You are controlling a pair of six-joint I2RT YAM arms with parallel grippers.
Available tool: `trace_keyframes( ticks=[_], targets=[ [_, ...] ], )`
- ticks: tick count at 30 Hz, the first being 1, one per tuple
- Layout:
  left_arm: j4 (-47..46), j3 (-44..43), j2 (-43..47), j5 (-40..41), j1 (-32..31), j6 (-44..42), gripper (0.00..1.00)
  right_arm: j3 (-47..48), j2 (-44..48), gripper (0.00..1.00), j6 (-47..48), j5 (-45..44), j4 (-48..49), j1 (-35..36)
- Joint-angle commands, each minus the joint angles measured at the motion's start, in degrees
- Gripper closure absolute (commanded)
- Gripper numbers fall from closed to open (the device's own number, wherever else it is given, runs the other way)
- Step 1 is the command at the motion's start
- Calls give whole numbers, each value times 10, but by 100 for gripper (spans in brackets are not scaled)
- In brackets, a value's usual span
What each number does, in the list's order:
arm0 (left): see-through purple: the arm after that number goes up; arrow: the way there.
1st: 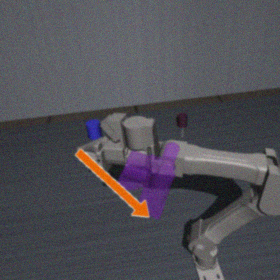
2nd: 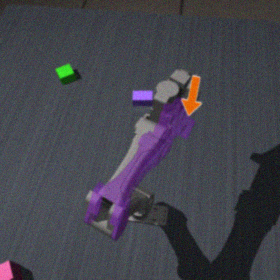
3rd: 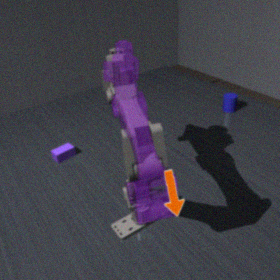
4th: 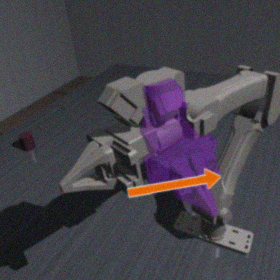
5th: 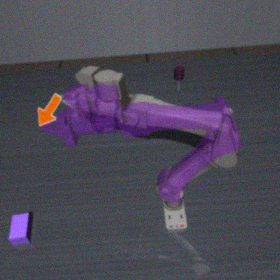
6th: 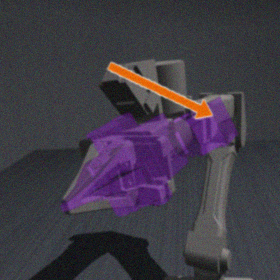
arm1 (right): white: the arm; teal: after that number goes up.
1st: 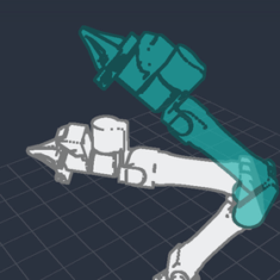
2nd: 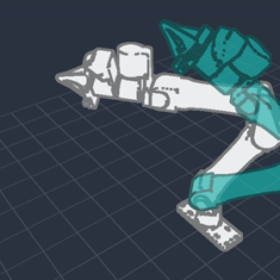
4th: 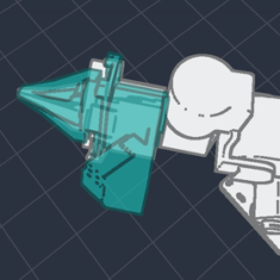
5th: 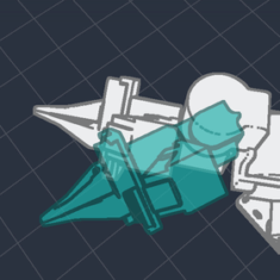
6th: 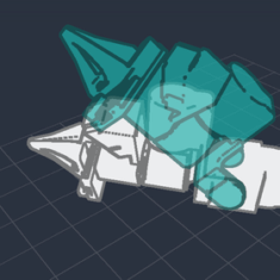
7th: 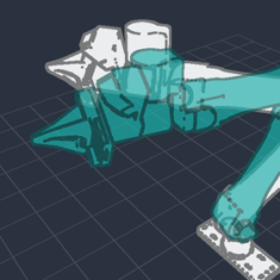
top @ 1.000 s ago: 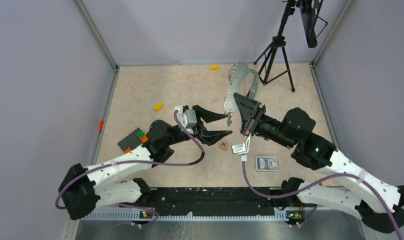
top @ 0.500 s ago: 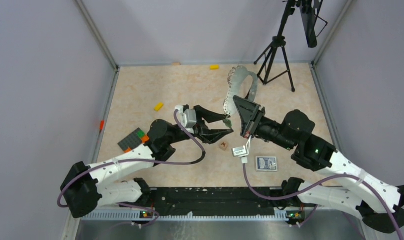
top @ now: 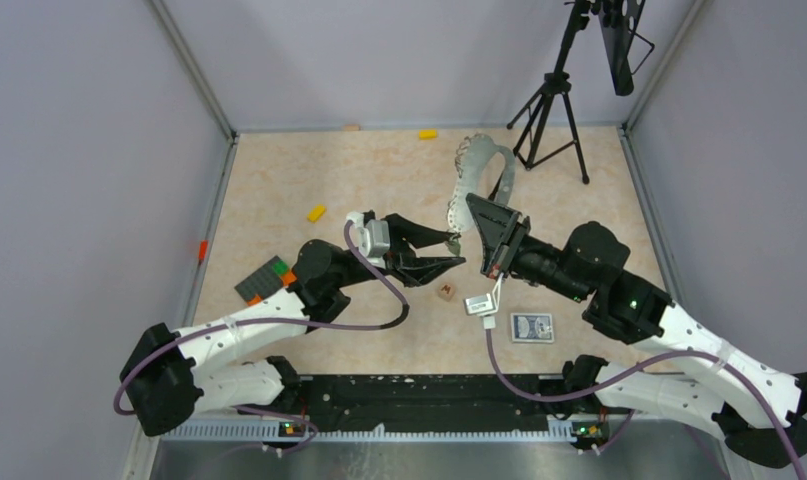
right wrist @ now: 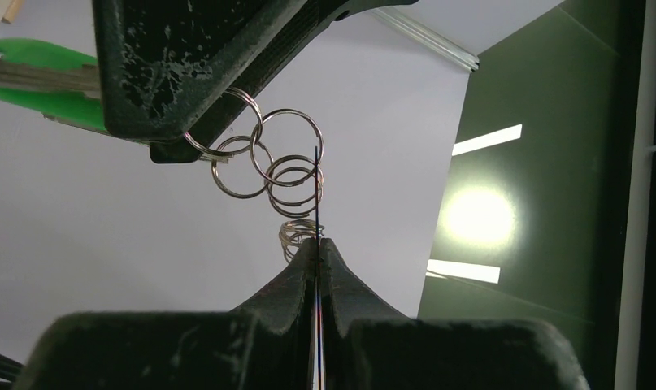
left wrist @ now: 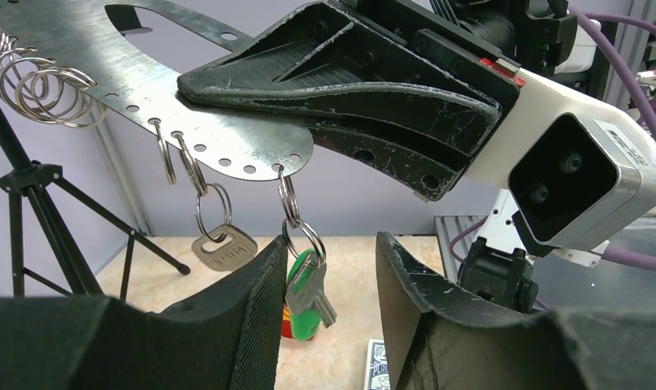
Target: Remove the keys from the keyring
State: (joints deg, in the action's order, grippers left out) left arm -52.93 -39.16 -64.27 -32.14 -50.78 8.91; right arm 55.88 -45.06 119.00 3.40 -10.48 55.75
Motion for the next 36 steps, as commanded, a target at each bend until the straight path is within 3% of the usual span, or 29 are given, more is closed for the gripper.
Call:
trace_keyframes(
  ticks=[1, 5, 13, 21, 36],
  targets=[
    [-30, -16, 3, -5, -3, -1, 51, 4, 9, 100, 23, 9, 24, 6],
    [-27, -15, 7, -4, -3, -5, 48, 4, 9, 100, 22, 8, 24, 6],
    [-26, -7, 15, -7, -3, -13, 54, 0, 13, 100, 19, 7, 24, 6],
    [-22, 2, 23, -6, -3, -18, 46, -1, 17, 100, 10, 12, 31, 6],
    [-20, 4, 11, -14, -3, -14, 56, 0, 17, 100, 4, 22, 44, 6]
  ],
)
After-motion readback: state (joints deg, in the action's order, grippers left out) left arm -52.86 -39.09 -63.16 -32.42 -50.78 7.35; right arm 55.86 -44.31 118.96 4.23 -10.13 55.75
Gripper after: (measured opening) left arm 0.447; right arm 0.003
